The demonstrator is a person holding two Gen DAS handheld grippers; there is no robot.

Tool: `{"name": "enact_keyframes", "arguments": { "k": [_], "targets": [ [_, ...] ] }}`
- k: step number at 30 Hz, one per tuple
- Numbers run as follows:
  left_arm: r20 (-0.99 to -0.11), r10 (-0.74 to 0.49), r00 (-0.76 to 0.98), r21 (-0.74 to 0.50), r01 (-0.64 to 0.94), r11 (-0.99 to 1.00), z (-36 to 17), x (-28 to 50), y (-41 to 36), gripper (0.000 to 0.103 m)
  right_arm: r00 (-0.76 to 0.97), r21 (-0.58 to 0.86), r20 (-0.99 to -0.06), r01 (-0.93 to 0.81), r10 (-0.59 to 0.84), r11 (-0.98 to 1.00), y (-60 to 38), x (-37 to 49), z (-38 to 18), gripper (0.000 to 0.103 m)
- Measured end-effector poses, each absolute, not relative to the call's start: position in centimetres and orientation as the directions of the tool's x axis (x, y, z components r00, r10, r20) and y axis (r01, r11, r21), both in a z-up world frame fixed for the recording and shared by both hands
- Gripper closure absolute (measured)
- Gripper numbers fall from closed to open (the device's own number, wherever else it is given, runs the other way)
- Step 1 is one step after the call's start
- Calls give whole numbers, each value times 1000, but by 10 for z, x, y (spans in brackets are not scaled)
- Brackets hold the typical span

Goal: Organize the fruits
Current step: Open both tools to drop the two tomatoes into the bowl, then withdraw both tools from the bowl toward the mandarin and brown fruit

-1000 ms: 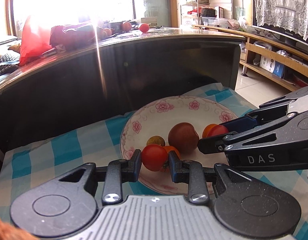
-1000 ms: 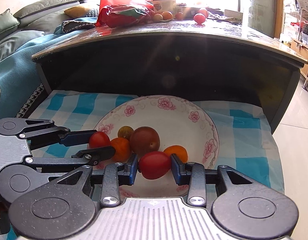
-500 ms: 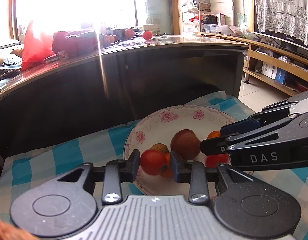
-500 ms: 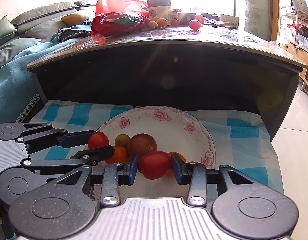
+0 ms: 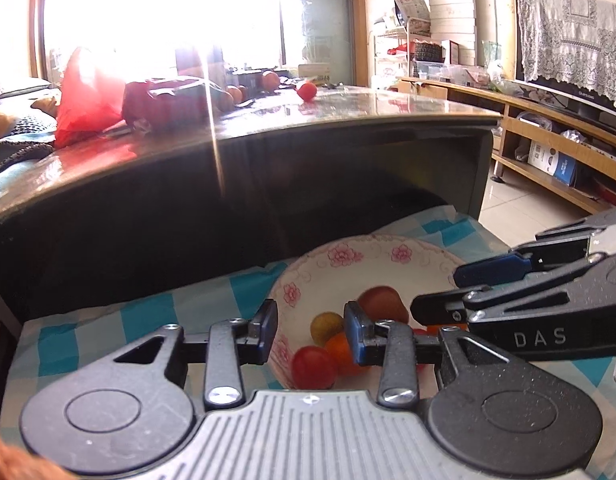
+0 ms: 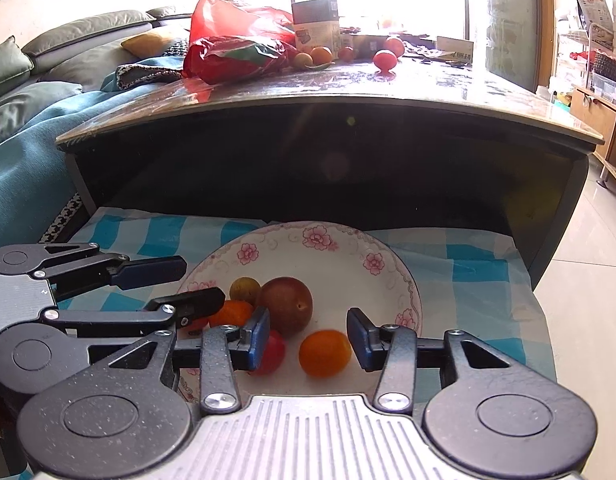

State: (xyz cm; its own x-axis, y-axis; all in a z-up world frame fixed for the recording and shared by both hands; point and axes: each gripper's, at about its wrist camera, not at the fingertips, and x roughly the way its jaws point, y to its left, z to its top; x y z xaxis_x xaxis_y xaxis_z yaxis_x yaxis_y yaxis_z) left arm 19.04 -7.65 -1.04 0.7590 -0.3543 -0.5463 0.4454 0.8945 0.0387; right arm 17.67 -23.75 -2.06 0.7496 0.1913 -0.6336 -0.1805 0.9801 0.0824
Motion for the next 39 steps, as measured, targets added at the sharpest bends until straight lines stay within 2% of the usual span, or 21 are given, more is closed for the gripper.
{"name": "enact_keyframes", "arguments": {
  "k": [7,16,27,37,39],
  "targets": [
    [-537,-325,779,23,399,917,10,185,-58,57,757,87,-621,-190,202,978,-234,168,-11,64],
    [-596,-293,747,58,404,913,16,149,-36,57,745,109,-619,-233,249,966,-219,146,2,63],
    [-720,-291,630,85,496,864,-30,110,-25,57,695,136,-664,-252,277,958,-199,115,-5,63],
    [-740,-290,607,97,523,847,-54,122,-38,57,660,162,-684,-276,309,947,-186,120,-16,63],
    [-744,-285,604,104,526,844,-56,123,-40,60,654,167,-688,-278,314,946,-185,122,-18,63]
  ]
}}
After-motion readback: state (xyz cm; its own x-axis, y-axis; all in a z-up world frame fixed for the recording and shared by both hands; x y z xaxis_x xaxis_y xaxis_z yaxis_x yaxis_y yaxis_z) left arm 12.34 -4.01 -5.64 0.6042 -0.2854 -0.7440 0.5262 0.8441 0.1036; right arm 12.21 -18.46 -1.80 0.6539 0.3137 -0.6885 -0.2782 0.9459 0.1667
